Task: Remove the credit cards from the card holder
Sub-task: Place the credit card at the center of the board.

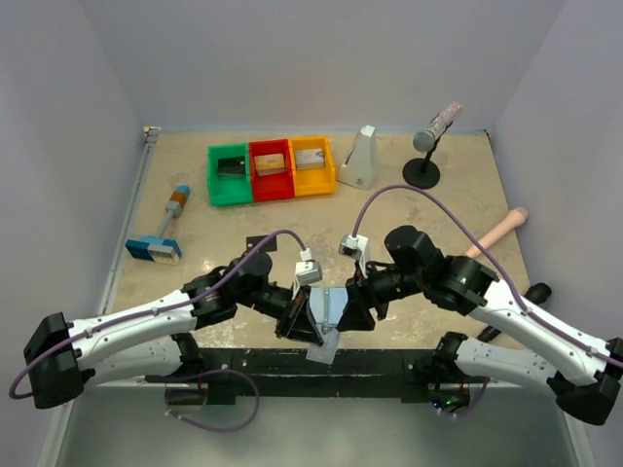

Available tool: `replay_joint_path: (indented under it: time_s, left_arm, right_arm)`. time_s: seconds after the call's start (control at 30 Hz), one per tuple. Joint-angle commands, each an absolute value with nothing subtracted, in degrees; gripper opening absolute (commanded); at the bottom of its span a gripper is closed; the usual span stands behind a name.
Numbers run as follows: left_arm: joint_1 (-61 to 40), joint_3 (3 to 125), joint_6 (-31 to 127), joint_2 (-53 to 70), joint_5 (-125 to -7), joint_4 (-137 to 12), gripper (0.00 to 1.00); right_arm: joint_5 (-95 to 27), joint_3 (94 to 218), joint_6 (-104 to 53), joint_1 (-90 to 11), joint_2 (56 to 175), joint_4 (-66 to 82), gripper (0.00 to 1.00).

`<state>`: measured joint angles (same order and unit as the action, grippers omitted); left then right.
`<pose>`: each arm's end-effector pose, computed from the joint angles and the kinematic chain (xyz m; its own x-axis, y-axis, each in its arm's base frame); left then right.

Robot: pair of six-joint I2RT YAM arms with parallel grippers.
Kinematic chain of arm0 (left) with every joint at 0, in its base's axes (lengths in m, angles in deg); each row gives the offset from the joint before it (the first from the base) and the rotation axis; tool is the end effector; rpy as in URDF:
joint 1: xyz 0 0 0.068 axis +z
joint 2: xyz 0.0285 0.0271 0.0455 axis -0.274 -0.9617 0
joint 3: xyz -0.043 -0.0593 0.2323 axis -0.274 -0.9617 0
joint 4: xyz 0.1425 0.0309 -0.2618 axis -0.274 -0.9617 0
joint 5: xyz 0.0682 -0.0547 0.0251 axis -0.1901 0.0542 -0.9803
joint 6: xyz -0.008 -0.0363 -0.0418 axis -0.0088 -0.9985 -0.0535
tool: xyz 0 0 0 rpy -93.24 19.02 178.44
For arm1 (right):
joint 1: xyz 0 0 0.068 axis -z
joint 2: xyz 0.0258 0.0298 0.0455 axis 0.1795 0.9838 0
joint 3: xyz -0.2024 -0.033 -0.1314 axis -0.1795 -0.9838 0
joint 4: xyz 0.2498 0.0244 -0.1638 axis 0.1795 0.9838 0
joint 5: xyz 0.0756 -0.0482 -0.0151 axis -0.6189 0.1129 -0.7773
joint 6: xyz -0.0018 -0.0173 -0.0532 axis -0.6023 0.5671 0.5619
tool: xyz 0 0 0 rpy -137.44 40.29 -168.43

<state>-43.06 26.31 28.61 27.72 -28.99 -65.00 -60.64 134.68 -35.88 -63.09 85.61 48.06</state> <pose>0.1160 -0.2461 0.2193 -0.6575 0.3829 -0.6489 0.7019 -0.0018 -0.7123 0.1278 0.2040 0.3058 -0.6312 -0.4223 -0.6506 -0.7741 0.2910 0.5622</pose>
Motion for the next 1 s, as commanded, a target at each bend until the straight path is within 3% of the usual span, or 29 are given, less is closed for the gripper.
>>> replay_joint_path:
  time_s: [0.0, 0.27, 0.73, 0.97]
  left_arm:
    - [-43.3, 29.8, 32.3, 27.4, -27.6, -68.4, 0.0]
    - [-43.3, 30.5, 32.0, 26.3, -27.7, -66.9, 0.0]
    - [-43.3, 31.4, 32.4, 29.2, -29.2, -66.7, 0.0]
    - [-43.3, 31.1, 32.4, 29.4, -29.7, -66.9, 0.0]
  right_arm:
    - [-64.4, 134.9, -36.6, -62.8, 86.5, 41.1, 0.56]
    - [-66.5, 133.1, -38.7, -63.4, 87.9, 36.9, 0.45]
    - [-65.2, 132.4, -39.2, -66.1, 90.4, 36.9, 0.45]
    - [-65.7, 131.4, -39.5, -66.4, 89.9, 35.7, 0.25]
